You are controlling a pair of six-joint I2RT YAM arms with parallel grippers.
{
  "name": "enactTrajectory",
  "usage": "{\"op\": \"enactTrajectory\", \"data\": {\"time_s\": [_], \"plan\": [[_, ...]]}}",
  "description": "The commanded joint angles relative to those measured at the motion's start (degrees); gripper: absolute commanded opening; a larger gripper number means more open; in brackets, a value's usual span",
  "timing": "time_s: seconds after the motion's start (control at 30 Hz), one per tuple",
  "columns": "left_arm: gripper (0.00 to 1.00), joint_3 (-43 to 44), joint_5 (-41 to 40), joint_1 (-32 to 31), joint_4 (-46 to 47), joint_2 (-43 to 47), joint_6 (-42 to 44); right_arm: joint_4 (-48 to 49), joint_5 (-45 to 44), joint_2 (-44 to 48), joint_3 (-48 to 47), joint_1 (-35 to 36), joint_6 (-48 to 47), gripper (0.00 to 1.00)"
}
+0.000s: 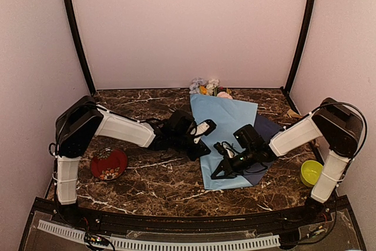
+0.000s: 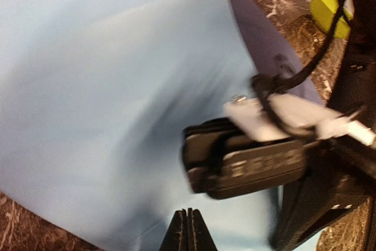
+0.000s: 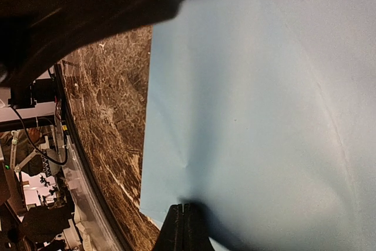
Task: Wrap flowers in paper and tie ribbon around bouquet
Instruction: Press the fold line on the 2/3-folded wrapping paper.
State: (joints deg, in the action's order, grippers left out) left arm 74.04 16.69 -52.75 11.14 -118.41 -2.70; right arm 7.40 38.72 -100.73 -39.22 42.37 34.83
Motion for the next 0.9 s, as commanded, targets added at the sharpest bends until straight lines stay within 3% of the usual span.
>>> {"op": "enactTrajectory", "data": {"time_s": [0.0, 0.2, 0.4, 0.53, 0.87], "plan": [[0.00, 1.8, -2.5, 4.0, -3.9, -1.7, -3.4, -4.8, -1.1, -2.8, 1.7, 0.9, 0.6, 0.00], [0.00, 6.8, -6.6, 7.2, -7.9, -6.4, -2.3, -6.6, -1.0, -2.6, 2.5, 0.9, -0.2, 0.00], [0.00, 10.1, -14.3, 13.8, -12.2, -8.1, -6.8, -7.8, -2.0, -1.8, 2.5, 0.9, -0.8, 0.00], [0.00, 13.0, -14.6, 17.1, -14.9, -7.7, -6.4, -7.9, -2.0, -1.7, 2.3, 0.9, -0.9, 0.00], [0.00, 11.2, -0.6, 9.7, -8.0, -3.1, 1.8, -8.7, -2.7, -1.3, 2.5, 0.9, -1.1, 0.00]]}}
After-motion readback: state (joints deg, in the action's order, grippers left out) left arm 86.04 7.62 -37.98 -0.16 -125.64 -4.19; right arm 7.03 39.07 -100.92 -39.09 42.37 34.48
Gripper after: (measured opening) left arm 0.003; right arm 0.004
